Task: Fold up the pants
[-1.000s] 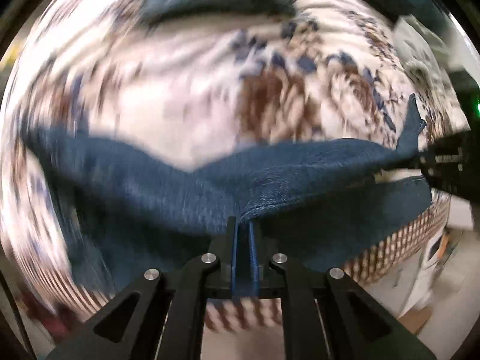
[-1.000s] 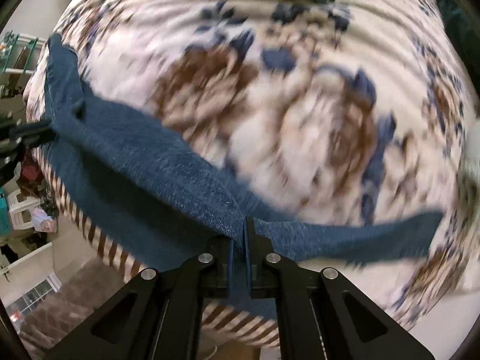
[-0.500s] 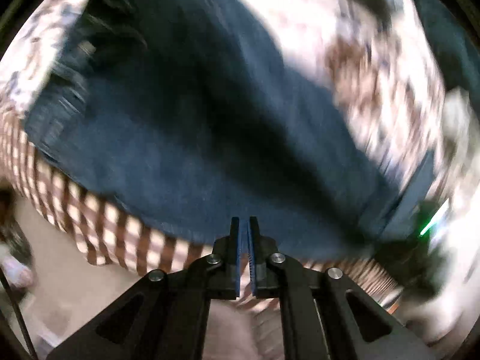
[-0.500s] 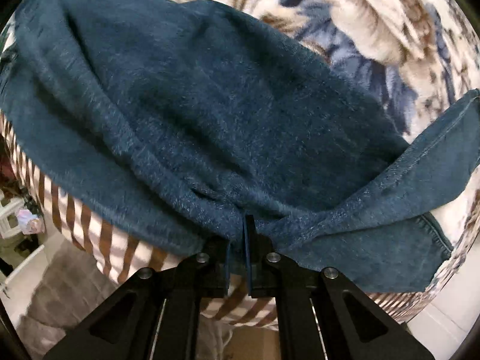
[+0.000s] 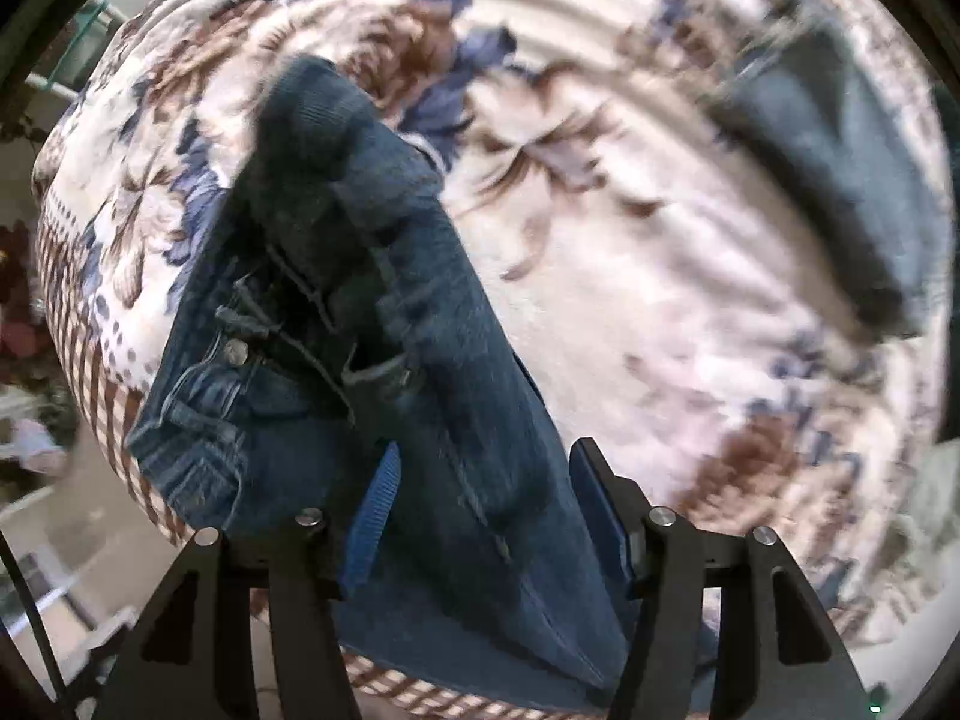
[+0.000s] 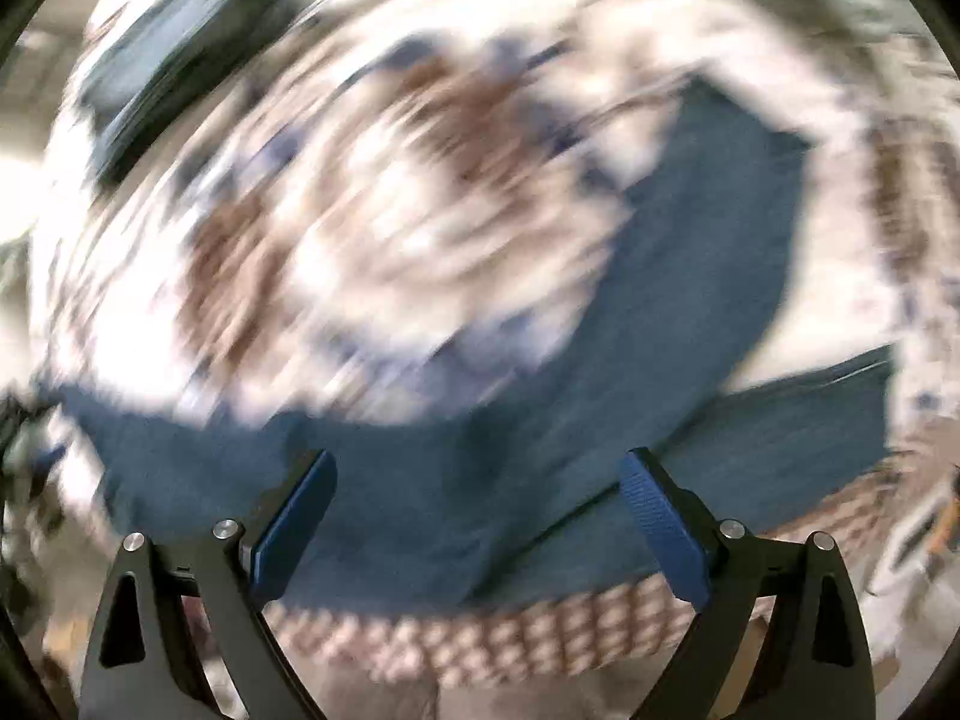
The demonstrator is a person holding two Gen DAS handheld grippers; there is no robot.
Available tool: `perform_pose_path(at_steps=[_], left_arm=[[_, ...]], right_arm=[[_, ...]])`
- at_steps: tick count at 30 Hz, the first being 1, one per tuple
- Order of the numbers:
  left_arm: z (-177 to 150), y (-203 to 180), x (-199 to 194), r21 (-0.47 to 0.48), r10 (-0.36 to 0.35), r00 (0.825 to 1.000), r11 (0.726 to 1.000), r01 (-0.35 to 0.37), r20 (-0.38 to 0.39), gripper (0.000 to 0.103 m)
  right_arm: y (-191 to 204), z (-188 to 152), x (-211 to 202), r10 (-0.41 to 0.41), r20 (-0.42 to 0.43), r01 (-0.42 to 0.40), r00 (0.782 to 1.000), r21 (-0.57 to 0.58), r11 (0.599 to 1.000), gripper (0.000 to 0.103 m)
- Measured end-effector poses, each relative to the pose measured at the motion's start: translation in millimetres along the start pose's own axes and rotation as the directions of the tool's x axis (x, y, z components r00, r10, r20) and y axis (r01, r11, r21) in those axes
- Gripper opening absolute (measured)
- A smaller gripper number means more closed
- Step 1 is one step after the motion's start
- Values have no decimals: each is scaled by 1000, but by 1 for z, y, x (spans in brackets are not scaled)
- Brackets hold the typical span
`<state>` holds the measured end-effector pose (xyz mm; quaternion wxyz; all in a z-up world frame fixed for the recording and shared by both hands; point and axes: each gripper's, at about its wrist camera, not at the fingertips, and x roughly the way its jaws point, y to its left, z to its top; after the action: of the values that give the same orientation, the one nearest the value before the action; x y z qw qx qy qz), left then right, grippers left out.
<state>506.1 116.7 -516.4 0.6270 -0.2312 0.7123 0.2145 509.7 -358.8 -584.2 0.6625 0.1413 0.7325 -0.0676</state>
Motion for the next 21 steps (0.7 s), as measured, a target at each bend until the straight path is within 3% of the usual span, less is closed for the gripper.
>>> perform_pose_path(at_steps=[3,4,7,8,11,13,15,17,21], left_arm=[[2,0,29,20,88,996,996,-87,-19,52],[2,1,33,21,80,997,997,-80,-14,30],[-10,9,37,24,57,998,998,-57,27,12],[-16,12,34,39,50,997,998,-52,53,11],[-43,36,16,49,33,993,998,-39,116,9],[-62,60,4,21,6,989,1000,-9,149,9],[-87,94,-8,-34,-18,984,999,24,178,9],[-123,135,-12,-106,-35,981,993,56,189,9],[-169,179,2,-184,-47,986,980,77,161,9]], right_arm=[[-44,37,0,-59,24,55,998,138,989,97],[-58,49,5,-72,18,68,997,179,981,97],[-74,74,24,-90,11,85,996,239,967,93],[-76,80,32,-92,2,89,996,244,966,89],[-69,94,54,-103,-44,109,994,184,977,59],[-65,96,64,-111,-67,120,992,154,981,13],[-71,90,59,-105,-37,110,994,187,976,3],[-82,72,38,-91,30,82,995,232,969,3],[-119,15,-15,-60,154,2,986,351,936,3]])
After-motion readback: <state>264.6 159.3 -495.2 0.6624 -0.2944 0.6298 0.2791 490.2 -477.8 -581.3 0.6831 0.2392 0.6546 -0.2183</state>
